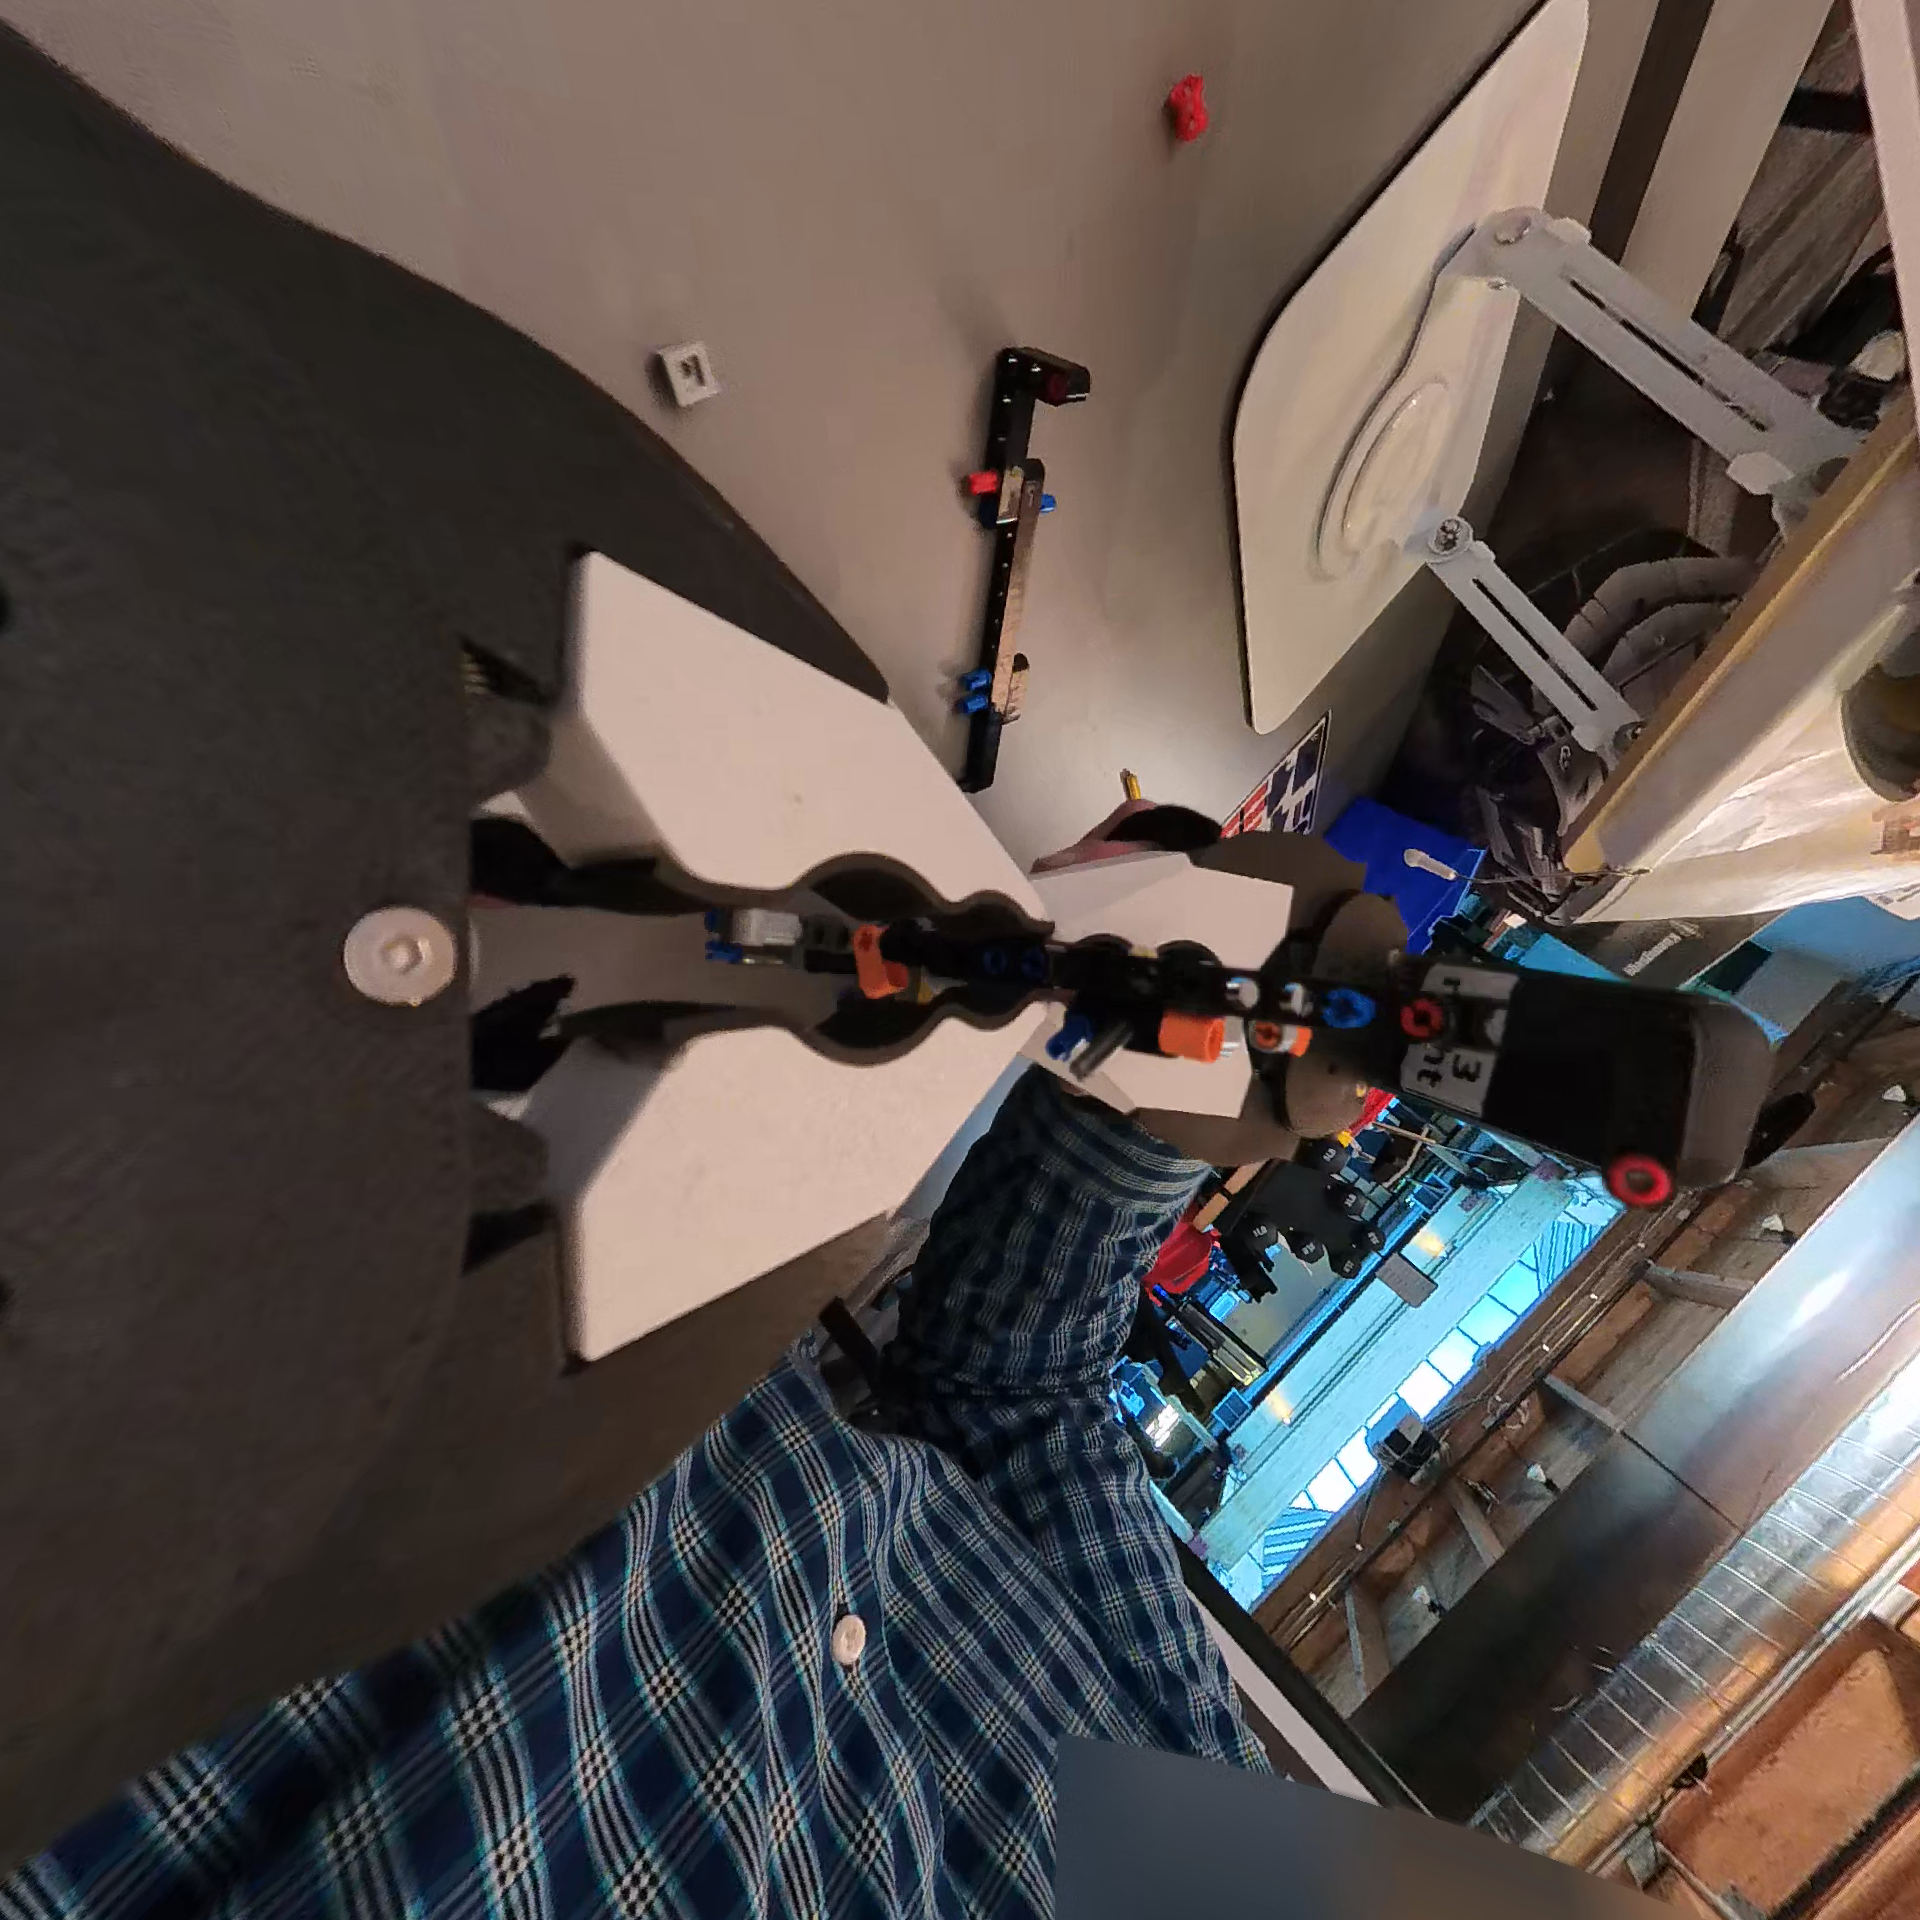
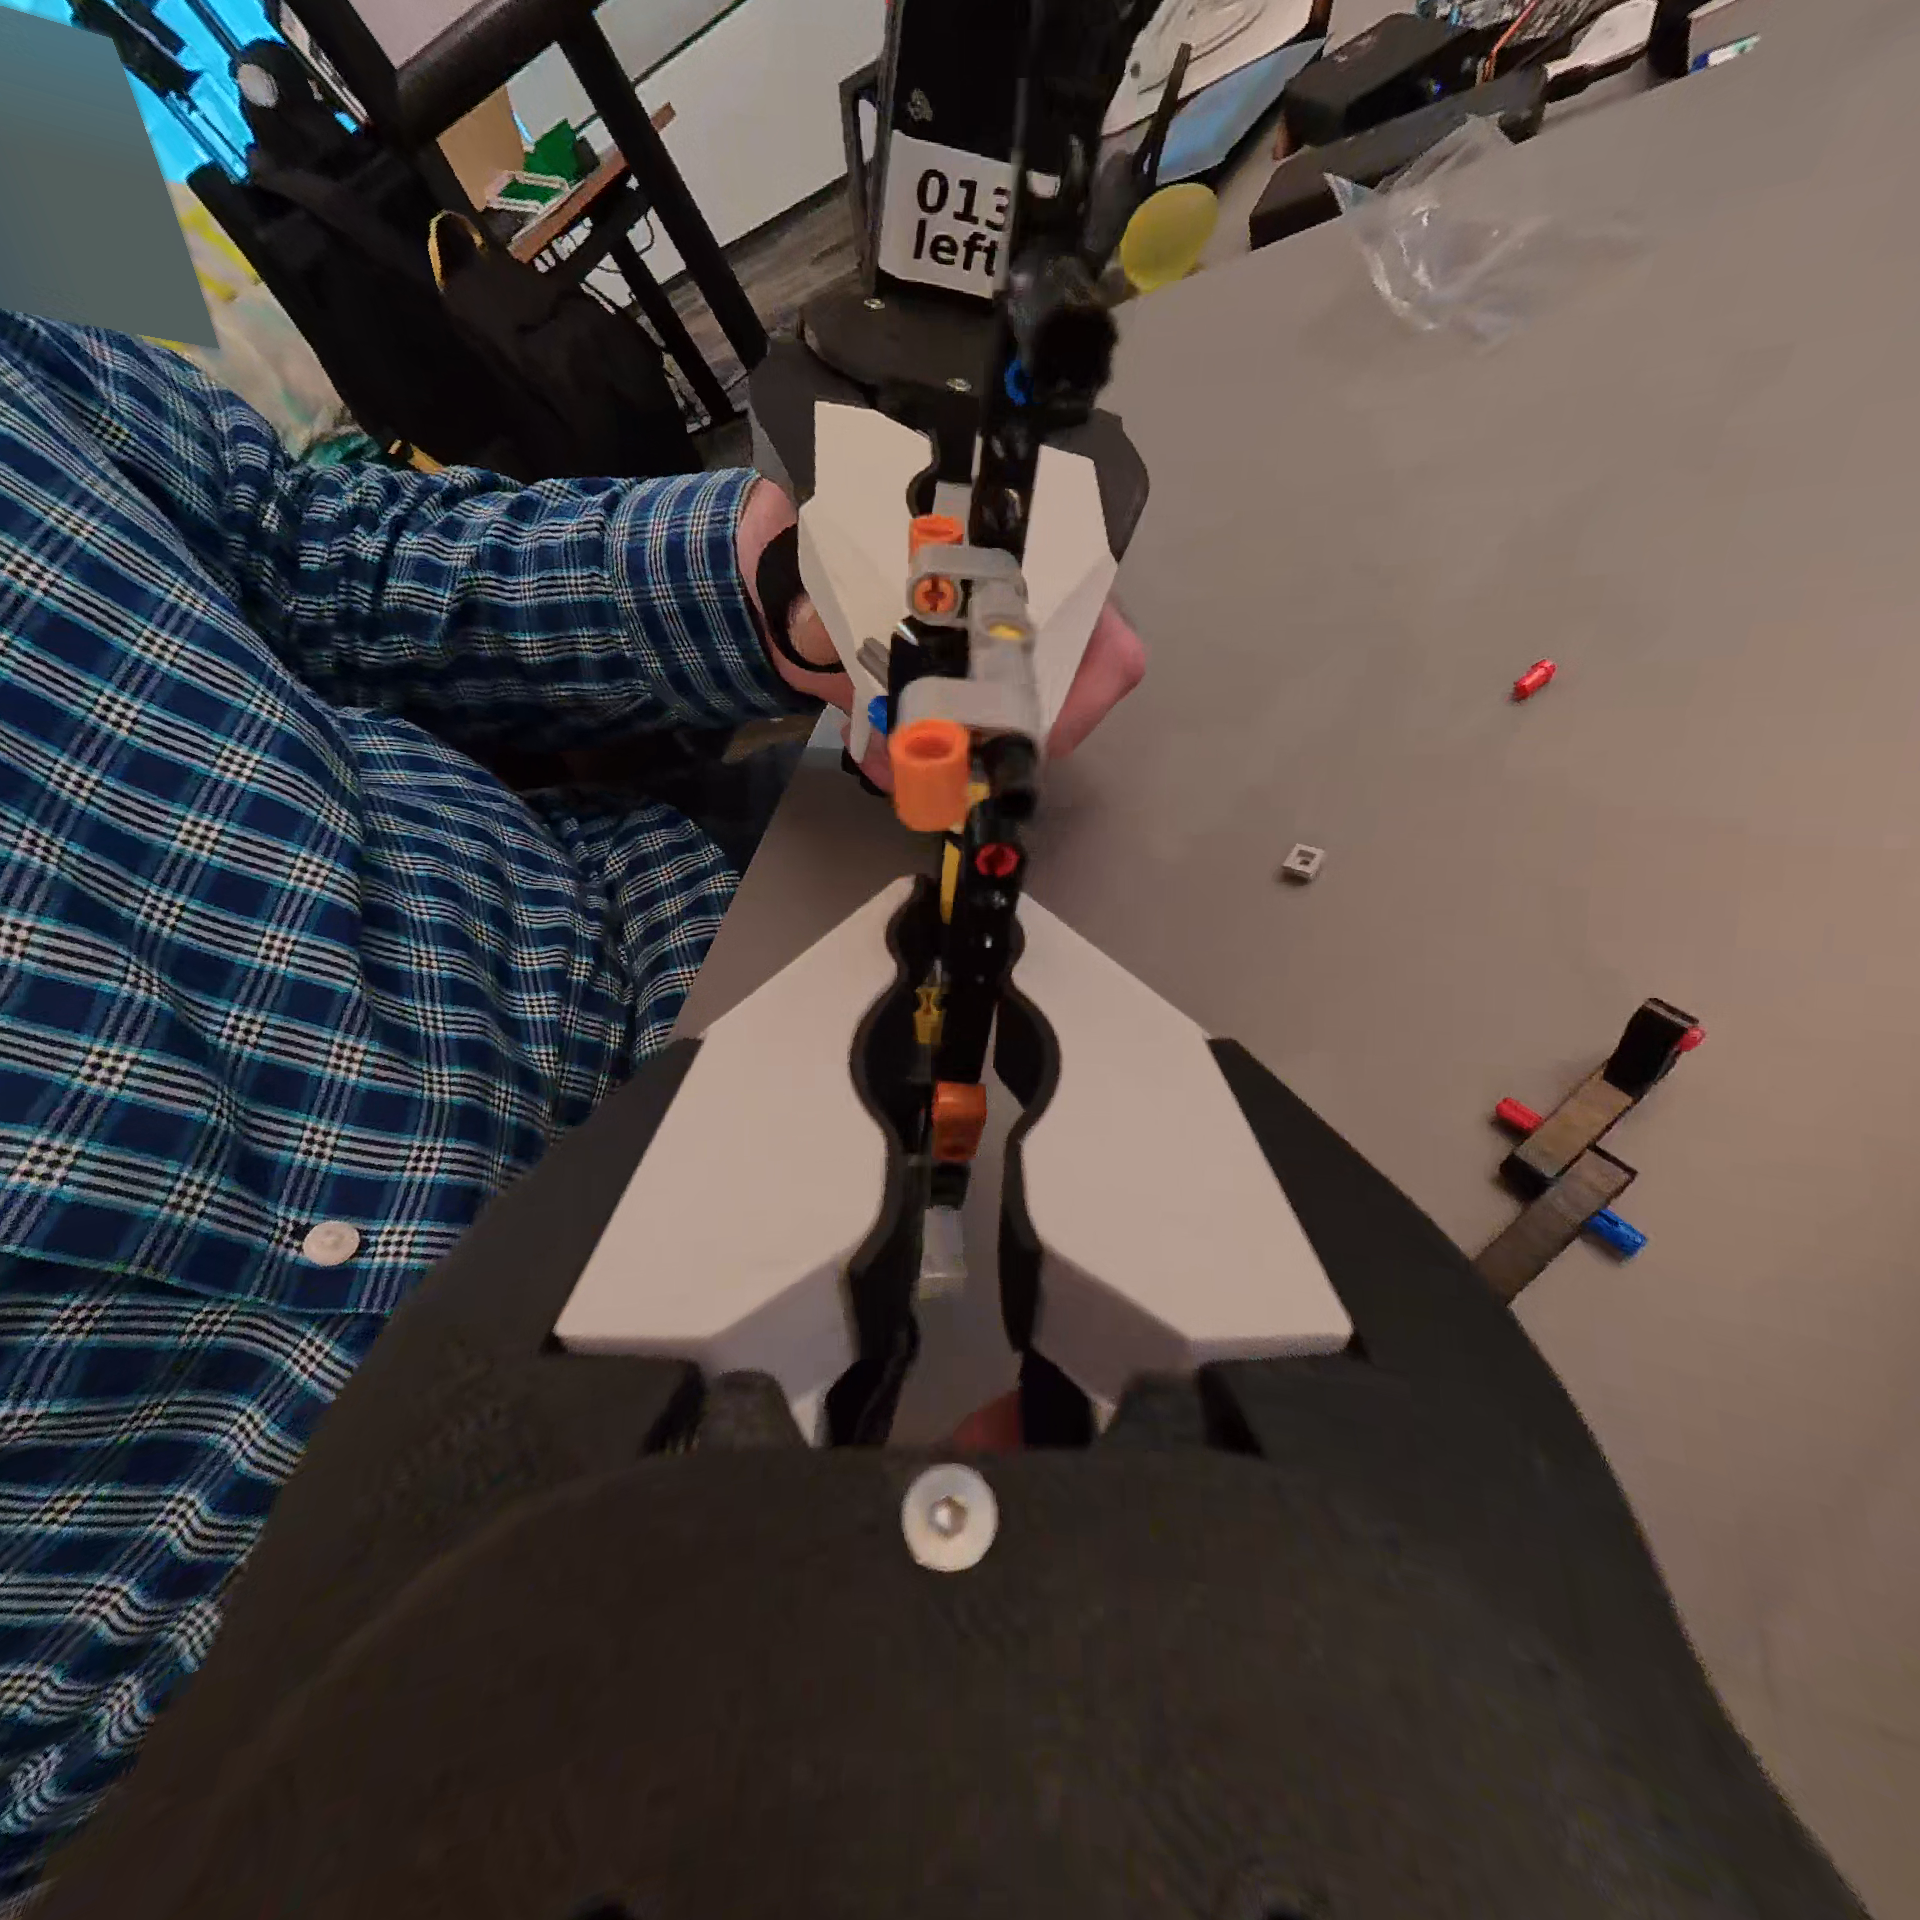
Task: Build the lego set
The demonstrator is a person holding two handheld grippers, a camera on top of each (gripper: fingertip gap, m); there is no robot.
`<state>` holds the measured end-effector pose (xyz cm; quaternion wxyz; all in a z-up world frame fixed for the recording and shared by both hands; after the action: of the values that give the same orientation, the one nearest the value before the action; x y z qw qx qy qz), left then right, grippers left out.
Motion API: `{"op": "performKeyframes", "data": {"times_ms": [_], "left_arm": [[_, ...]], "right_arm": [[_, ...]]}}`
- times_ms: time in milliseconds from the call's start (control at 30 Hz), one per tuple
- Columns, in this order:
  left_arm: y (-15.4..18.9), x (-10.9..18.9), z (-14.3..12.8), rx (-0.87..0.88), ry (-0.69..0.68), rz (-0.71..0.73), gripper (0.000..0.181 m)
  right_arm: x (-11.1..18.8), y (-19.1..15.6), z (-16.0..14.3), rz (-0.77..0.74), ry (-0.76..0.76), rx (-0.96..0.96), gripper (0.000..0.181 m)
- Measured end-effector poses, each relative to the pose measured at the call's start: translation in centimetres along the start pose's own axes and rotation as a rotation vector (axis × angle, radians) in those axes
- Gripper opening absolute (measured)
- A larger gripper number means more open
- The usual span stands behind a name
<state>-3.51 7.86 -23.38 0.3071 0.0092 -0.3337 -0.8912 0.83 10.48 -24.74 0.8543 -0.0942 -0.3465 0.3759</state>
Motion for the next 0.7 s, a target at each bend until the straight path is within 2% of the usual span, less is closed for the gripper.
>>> {"op": "performKeyframes", "data": {"times_ms": [233,333,700], "left_arm": [[0.2,-0.8,-0.4,-0.031,-0.031,0.003,0.015],[-0.2,-1.3,-0.8,-0.076,-0.059,0.055,0.006],[-0.6,-1.2,-1.1,-0.114,-0.103,0.025,0.006]], "right_arm": [[0.0,0.1,-0.2,0.046,0.050,-0.064,0.005],[0.0,0.2,-0.4,0.062,0.063,-0.084,0.004],[0.0,0.5,-0.8,0.080,0.091,-0.121,0.005]]}}
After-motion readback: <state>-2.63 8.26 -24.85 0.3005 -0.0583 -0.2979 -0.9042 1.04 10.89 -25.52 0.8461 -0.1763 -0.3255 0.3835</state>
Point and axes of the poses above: each gripper's, where its closed fingertips meet, x back along the fingers, z out of its top, y = z × x across the jaws, the point moved 3 cm from there along x, back along the fingers, and after that the axes turned 13 degrees about -y, right-handed, at the moved point
